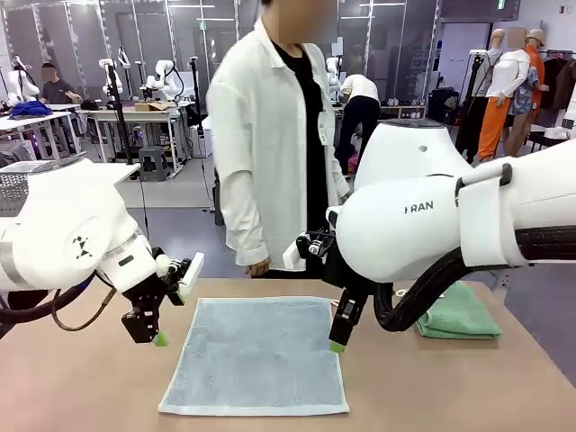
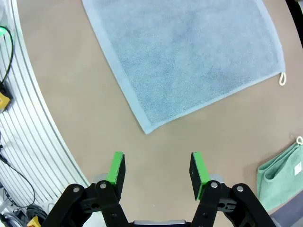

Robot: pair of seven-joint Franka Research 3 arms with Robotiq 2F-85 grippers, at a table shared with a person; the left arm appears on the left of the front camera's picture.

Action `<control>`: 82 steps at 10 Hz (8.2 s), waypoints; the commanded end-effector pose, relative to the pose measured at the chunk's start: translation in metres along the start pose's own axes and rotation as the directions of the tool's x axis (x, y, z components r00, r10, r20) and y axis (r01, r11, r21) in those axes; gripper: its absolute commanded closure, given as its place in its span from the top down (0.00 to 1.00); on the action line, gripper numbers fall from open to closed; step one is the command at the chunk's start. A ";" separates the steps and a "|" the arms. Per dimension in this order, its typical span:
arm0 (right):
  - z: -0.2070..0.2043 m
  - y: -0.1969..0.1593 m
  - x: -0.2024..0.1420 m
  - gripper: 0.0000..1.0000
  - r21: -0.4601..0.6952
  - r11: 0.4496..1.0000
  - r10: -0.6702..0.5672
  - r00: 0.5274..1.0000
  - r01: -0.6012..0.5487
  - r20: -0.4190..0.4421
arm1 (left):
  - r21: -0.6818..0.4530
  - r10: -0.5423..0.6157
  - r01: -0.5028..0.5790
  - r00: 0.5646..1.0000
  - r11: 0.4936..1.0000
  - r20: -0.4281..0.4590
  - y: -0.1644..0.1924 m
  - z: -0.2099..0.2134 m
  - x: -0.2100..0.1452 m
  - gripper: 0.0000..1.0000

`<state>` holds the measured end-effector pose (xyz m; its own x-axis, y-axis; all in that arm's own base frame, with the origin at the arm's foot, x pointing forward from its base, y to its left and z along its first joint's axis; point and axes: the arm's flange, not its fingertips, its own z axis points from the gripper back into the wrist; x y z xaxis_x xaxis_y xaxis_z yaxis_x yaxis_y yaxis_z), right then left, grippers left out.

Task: Fold the towels and place them in the basket.
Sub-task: When a person lays out a Towel with hook on the table, fold it in half twice.

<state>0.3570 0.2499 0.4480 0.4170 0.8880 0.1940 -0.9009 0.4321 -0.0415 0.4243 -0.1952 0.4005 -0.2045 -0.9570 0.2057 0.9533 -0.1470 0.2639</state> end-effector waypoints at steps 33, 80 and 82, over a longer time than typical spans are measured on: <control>-0.149 0.021 -0.034 0.11 -0.039 0.923 0.381 0.923 -0.383 -0.060 | -0.114 0.068 -0.090 0.981 0.989 -0.182 -0.082 -0.096 0.022 0.34; -0.094 -0.007 0.012 0.06 -0.073 0.873 0.475 0.875 -0.482 -0.091 | -0.014 0.098 -0.100 0.989 0.995 -0.114 -0.041 -0.034 0.031 0.04; -0.094 -0.007 0.012 0.06 -0.073 0.873 0.475 0.875 -0.482 -0.091 | -0.014 0.098 -0.100 0.989 0.995 -0.114 -0.041 -0.034 0.031 0.04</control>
<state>0.3798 0.2722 0.3592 -0.0615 0.9968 0.0514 -0.9771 -0.0497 -0.2070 0.3863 -0.2278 0.3640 -0.0734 -0.9899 0.1212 0.9724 -0.0440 0.2290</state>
